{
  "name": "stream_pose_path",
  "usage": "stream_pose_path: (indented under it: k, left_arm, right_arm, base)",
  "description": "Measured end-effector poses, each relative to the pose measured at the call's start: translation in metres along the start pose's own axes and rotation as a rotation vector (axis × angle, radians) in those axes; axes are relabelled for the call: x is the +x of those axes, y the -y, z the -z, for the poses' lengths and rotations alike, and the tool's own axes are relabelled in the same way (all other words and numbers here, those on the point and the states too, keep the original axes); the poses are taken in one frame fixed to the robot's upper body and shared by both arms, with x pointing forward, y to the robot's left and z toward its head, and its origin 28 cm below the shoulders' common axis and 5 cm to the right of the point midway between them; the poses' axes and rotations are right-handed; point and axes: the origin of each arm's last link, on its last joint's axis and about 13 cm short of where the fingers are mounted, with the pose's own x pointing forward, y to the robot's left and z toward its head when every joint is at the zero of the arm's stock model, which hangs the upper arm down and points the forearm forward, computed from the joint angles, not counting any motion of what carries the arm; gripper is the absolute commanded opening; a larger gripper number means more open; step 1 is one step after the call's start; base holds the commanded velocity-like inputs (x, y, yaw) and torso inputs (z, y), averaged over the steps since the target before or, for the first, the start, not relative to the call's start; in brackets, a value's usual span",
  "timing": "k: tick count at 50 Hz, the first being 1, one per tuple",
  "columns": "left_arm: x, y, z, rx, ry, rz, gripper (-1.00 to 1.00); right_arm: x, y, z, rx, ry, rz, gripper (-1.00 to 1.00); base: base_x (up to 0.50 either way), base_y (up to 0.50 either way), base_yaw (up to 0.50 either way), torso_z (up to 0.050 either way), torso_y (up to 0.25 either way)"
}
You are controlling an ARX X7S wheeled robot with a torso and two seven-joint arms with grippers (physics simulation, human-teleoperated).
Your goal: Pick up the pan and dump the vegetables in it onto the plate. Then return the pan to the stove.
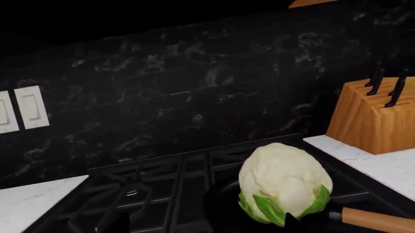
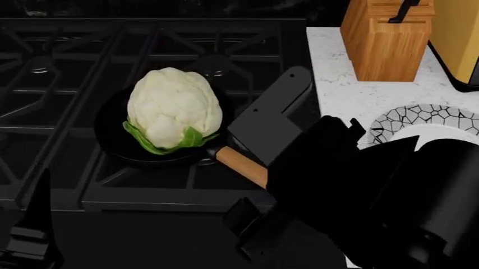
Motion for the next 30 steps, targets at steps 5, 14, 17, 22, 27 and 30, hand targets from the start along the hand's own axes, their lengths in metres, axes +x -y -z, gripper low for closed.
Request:
stream_pose_path:
  k: [5,14,17,22,27,30]
  left_arm:
    - [-0.001,0.0,0.001,-0.001,0.0,0.001,1.0]
    - [-0.001,0.0,0.003,0.0,-0.004,0.004,1.0]
    - [-0.002,0.0,0.004,0.0,-0.005,0.004,1.0]
    - [-0.002,0.001,0.005,0.0,-0.006,0.005,1.0]
    - [-0.002,0.001,0.007,-0.001,-0.008,0.006,1.0]
    - [-0.003,0.001,0.008,-0.001,-0.008,0.006,1.0]
  right_arm:
    - [0.008,0.002,0.001,0.005,-0.007,-0.004,1.0]
    - [0.023,0.006,0.005,0.012,-0.025,-0.013,1.0]
    - [0.028,0.008,0.006,0.013,-0.03,-0.014,1.0]
    - [0.036,0.009,0.008,0.013,-0.041,-0.02,1.0]
    - [0.045,0.008,0.011,0.01,-0.053,-0.032,1.0]
    - [0.05,0.007,0.012,0.009,-0.06,-0.04,1.0]
  base:
    - [0.0,0.0,0.0,0.0,0.0]
    - [0.0,0.0,0.0,0.0,0.0]
    - [0.0,0.0,0.0,0.0,0.0]
    - [0.0,0.0,0.0,0.0,0.0]
    - [0.0,0.0,0.0,0.0,0.0]
    - [0.0,0.0,0.0,0.0,0.0]
